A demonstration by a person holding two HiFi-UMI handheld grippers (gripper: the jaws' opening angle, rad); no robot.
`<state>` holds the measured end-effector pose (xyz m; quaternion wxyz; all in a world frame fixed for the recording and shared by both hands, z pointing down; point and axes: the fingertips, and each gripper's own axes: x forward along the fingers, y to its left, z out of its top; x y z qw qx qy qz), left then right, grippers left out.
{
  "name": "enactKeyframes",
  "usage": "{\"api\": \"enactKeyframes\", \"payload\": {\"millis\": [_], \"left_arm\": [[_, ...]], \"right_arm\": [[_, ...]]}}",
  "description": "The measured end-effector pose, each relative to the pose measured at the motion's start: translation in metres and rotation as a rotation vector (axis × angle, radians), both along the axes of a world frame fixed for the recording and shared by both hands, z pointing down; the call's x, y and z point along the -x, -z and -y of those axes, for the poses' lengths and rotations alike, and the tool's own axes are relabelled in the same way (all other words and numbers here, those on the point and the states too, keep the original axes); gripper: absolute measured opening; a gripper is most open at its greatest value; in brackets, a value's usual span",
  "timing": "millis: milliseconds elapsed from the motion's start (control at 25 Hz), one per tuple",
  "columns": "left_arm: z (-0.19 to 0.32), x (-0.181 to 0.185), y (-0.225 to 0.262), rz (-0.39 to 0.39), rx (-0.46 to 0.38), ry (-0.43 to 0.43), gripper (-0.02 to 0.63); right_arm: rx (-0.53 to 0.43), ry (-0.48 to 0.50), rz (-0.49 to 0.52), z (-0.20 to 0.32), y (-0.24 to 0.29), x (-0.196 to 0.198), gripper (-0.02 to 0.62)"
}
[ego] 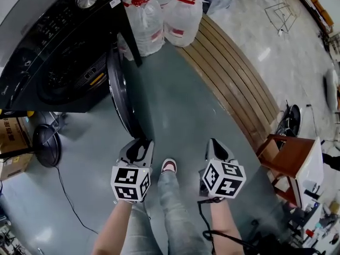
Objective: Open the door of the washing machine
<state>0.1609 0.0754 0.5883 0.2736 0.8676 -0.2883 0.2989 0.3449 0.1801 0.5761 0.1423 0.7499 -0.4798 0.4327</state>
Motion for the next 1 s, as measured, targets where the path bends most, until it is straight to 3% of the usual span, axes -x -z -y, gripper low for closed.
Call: {"api": "enactKeyframes", "payload": {"millis": [480,1000], "left_arm": [[-0.006,-0.04,0.001,-0.018,0.007,-0.028,0.112],[-0.004,-0.081,0.003,-0.04,0.022,0.024,0.112]], "right_arm": [[0.013,-0.09,-0.002,-0.032,0.0,-0.034,0.005],[0.027,-0.168,-0.009,-0.055,-0.001,-0.066,0.005]]}}
